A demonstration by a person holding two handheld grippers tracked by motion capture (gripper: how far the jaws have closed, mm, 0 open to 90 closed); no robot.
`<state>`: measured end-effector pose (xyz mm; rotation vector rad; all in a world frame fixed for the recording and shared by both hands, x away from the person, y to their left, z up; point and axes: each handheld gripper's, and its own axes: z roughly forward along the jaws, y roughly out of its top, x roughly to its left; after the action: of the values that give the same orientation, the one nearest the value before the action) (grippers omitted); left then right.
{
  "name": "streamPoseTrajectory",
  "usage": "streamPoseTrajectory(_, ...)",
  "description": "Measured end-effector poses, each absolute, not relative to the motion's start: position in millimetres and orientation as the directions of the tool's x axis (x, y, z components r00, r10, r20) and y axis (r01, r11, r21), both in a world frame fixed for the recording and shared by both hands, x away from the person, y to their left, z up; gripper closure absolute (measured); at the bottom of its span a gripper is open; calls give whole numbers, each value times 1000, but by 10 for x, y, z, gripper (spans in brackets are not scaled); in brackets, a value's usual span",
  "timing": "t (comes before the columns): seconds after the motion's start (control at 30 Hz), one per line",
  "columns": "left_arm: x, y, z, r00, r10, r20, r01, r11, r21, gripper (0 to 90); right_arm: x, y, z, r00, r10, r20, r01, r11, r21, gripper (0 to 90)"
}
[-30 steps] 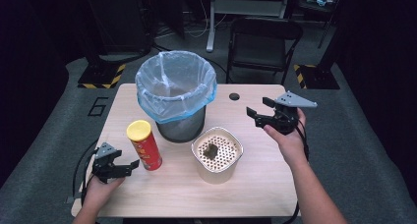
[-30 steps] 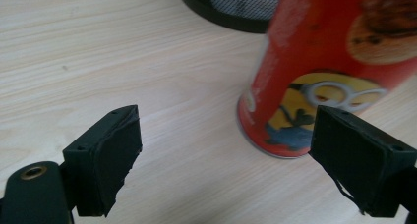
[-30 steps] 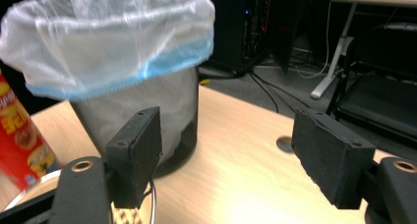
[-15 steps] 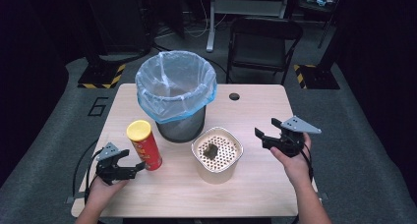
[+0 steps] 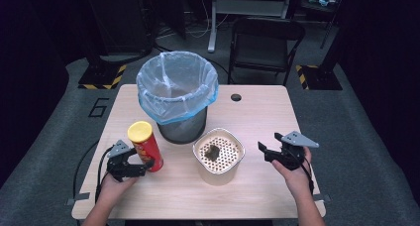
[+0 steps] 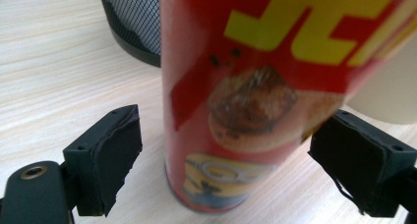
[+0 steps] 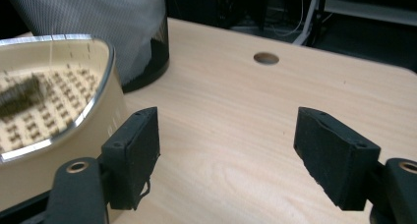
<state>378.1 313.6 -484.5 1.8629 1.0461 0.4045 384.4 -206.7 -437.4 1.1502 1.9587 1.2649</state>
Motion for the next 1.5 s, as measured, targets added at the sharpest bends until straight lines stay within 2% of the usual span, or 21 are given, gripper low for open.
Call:
streamPoseTrajectory(0.13,3797,3099,-4847,594,796,-117,485,-238,842,145,3811,-2078,-4462,-484,875,13,384,200,901,249)
streamPoseTrajectory(0.27,3788,3083,-4878,597,800,-64,458,-275,845,227,3815,-2145,-4553,-472,881,33,408,185,894,249)
streamPoseTrajectory(0.53,3756,3105,-4811,601,798,-47,446,-287,848,237,3808,-2267,-4657,-438,897,63,436,151,887,249)
streamPoseTrajectory(0.73,3691,3099,-4700,605,795,-50,447,-287,847,238,3791,-2285,-4682,-437,899,40,441,175,880,249)
streamPoseTrajectory(1.2,3660,2957,-4261,623,780,-57,468,-313,826,238,3782,-2367,-4725,-421,906,51,456,163,875,250)
streamPoseTrajectory(1.5,3611,2917,-3722,648,760,-52,457,-334,824,238,3792,-2349,-4756,-426,904,45,464,176,868,253)
